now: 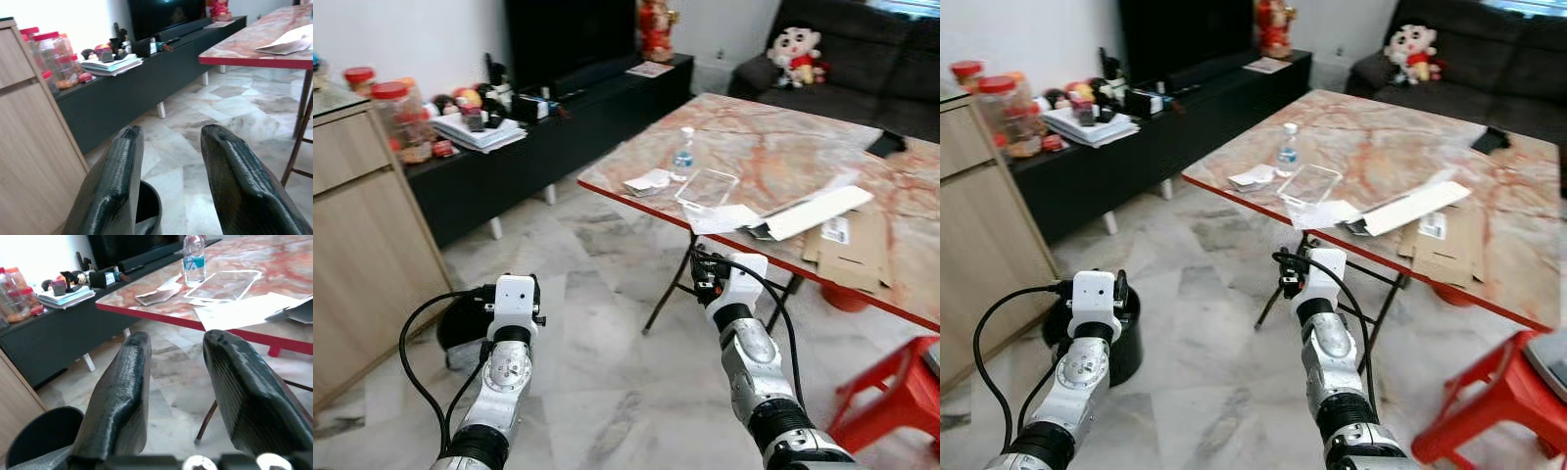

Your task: Picking trash to rubbish bin

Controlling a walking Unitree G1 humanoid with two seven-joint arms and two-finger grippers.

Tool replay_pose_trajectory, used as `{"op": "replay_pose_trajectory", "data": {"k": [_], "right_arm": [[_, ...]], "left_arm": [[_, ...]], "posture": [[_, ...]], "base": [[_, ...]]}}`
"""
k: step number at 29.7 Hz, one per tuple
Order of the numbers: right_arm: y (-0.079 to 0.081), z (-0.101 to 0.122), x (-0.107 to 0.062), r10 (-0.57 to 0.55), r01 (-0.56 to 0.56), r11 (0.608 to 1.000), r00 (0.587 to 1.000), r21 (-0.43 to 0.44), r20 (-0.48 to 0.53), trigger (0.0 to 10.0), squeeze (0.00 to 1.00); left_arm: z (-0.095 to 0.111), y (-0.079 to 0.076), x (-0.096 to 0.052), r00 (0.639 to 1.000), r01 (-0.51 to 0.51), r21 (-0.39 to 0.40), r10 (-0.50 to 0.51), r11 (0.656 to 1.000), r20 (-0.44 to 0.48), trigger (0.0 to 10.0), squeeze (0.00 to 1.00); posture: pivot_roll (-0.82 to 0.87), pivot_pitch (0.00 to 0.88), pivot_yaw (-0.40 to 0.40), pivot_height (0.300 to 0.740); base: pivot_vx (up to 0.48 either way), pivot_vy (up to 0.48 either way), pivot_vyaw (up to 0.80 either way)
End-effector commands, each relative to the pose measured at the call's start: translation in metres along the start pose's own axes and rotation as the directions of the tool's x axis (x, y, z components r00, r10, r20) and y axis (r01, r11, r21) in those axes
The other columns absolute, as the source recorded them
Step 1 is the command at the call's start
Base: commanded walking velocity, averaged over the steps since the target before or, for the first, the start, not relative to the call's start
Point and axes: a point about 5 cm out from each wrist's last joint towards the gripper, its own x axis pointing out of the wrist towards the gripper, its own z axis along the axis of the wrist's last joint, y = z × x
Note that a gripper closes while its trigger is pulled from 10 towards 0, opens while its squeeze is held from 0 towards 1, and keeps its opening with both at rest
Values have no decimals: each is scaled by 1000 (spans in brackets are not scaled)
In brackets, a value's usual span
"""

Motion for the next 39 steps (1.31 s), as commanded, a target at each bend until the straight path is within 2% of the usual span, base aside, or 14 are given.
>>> {"op": "replay_pose_trajectory", "data": {"k": [1, 28, 30, 33, 39], "right_arm": [[1, 0, 1, 0, 0, 1000, 1000, -1, -11, 10000, 0], [12, -1, 3, 20, -20, 1000, 1000, 3, -23, 10000, 0], [12, -1, 4, 18, -18, 1000, 1000, 4, -23, 10000, 0], [12, -1, 3, 18, -18, 1000, 1000, 4, -23, 10000, 0], [12, -2, 3, 19, -18, 1000, 1000, 5, -25, 10000, 0]], "left_arm": [[-1, 4, 0, 1000, -15, 7, 15, 1000, -9, 10000, 0], [6, 5, 7, 999, -32, 10, 32, 999, -5, 10000, 0], [7, 3, 8, 1000, -25, 32, 25, 999, -1, 10000, 0], [7, 3, 8, 1000, -28, 19, 28, 999, -5, 10000, 0], [6, 3, 8, 1000, -29, 13, 29, 1000, -9, 10000, 0]], "posture": [[-30, 0, -30, 740], [-45, 0, -21, 740], [-45, 0, -18, 740], [-44, 0, -18, 740], [-43, 0, -17, 740]], "base": [[0, 0, -800], [0, -40, -800], [0, -426, -800], [0, -480, -800], [0, 0, -800]]}}
